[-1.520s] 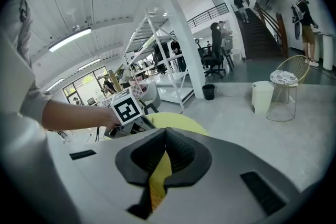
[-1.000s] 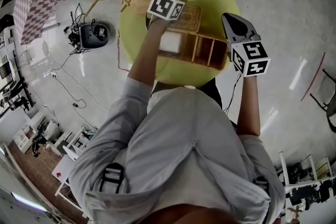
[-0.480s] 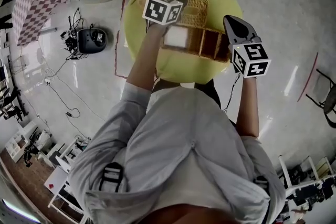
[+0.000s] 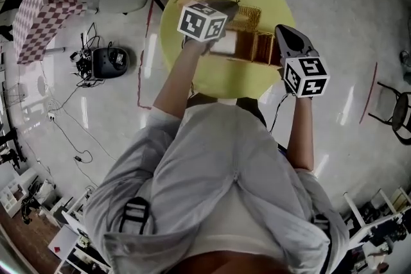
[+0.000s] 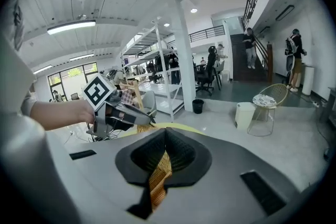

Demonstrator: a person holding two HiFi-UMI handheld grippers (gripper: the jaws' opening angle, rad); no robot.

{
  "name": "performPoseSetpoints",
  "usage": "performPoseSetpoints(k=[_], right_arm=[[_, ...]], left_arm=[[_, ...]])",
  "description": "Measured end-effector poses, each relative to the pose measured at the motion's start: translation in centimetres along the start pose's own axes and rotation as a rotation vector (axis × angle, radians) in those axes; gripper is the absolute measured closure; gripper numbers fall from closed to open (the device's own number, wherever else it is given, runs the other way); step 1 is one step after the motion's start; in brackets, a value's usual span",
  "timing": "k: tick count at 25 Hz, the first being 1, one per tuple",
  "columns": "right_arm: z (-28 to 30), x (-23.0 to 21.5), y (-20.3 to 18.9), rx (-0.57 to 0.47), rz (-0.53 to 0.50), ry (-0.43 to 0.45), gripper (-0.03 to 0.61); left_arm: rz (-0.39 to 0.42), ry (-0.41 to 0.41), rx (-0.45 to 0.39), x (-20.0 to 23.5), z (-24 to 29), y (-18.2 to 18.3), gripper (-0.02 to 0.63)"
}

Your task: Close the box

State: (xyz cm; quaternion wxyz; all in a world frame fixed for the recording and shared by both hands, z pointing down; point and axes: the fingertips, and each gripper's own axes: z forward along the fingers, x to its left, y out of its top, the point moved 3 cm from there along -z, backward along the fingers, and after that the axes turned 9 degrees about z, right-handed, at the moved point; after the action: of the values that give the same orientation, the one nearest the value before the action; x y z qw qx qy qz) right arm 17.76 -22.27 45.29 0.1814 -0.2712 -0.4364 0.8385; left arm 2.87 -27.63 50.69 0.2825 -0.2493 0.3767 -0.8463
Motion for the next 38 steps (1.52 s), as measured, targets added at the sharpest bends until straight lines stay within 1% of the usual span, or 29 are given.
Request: performPoseSetpoints(k=[4, 9, 17, 22, 25, 28, 30, 34, 38], right_arm=[[-1.6, 2.8, -0.1, -0.031, 0.011, -0.04, 0.555], [-2.6, 5.2, -1.4, -0.051, 0.033, -0.086, 0.555], [-4.9, 8.0, -4.1, -0.065, 0.077, -0.17, 0.555], [-5.8, 8.9, -6.0, -0.063, 0.091, -0.209, 0.555], [-6.1, 9.2, -6.9, -0.059, 0.101, -0.231, 0.555], [-6.0, 9.5, -6.9, -0.058, 0.104, -0.24, 0.555], [-5.9, 9.7, -7.1, -0.058, 0.103, -0.243, 0.555], [-5.8, 10.0, -7.7, -0.049, 0.107, -0.248, 0.555], [-5.4, 10.1, -7.8, -0.041, 0.11, -0.252, 0.555]], left_arm=[[0.036, -0.063, -0.015, -2.4, -2.6, -0.8, 0.569], [0.005, -0.187, -0.032, -4.8, -4.0, -2.6, 0.569], [0.014, -0.308, 0.011, -8.1, -5.5, -7.2, 0.569], [0.011, -0.351, 0.044, -8.8, -5.1, -9.5, 0.569], [0.039, -0.368, 0.081, -9.3, -4.7, -11.1, 0.569], [0.087, -0.372, 0.12, -9.5, -4.4, -12.3, 0.569], [0.105, -0.371, 0.143, -9.5, -4.1, -13.1, 0.569], [0.12, -0.372, 0.19, -9.8, -3.3, -15.0, 0.569], [0.116, -0.371, 0.214, -9.5, -2.5, -16.2, 0.568]])
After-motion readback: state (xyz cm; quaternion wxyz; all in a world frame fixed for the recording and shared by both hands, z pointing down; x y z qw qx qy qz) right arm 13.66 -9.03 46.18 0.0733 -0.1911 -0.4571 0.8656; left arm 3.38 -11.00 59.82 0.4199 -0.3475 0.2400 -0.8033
